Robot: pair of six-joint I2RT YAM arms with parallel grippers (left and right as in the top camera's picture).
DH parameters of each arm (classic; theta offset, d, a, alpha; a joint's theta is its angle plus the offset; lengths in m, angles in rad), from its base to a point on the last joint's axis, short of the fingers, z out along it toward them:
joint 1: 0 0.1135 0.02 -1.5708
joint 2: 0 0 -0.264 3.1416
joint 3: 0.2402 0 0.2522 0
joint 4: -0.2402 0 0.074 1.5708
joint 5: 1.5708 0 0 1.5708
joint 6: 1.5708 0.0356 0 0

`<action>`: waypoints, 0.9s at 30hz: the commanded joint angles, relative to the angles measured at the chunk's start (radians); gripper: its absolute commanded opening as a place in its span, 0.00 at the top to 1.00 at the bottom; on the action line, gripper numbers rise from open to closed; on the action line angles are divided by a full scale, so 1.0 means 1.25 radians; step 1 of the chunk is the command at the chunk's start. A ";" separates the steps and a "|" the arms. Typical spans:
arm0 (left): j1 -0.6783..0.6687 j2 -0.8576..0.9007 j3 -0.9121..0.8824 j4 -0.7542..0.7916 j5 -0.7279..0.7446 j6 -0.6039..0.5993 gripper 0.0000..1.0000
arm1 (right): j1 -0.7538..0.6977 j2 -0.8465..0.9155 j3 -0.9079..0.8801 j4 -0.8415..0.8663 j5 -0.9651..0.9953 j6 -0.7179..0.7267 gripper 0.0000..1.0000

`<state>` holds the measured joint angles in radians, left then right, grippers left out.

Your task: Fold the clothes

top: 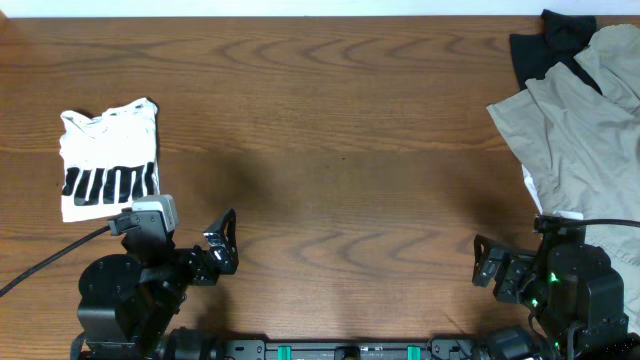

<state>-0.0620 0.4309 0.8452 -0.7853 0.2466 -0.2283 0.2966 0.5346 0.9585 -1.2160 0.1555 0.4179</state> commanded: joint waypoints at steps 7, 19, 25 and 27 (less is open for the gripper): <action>0.000 -0.001 -0.003 0.000 -0.010 0.005 0.02 | -0.006 -0.044 -0.009 -0.007 0.011 0.012 0.01; 0.000 -0.001 -0.003 0.000 -0.010 0.005 0.02 | -0.101 -0.277 -0.009 -0.029 0.046 -0.054 0.01; 0.000 -0.001 -0.003 0.000 -0.010 0.005 0.02 | -0.156 -0.401 -0.041 -0.027 0.065 -0.054 0.01; 0.000 -0.001 -0.003 0.000 -0.010 0.005 0.02 | -0.179 -0.424 -0.066 -0.019 0.074 -0.053 0.01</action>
<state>-0.0620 0.4309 0.8440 -0.7856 0.2466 -0.2283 0.1123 0.0399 0.9199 -1.2446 0.2157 0.3702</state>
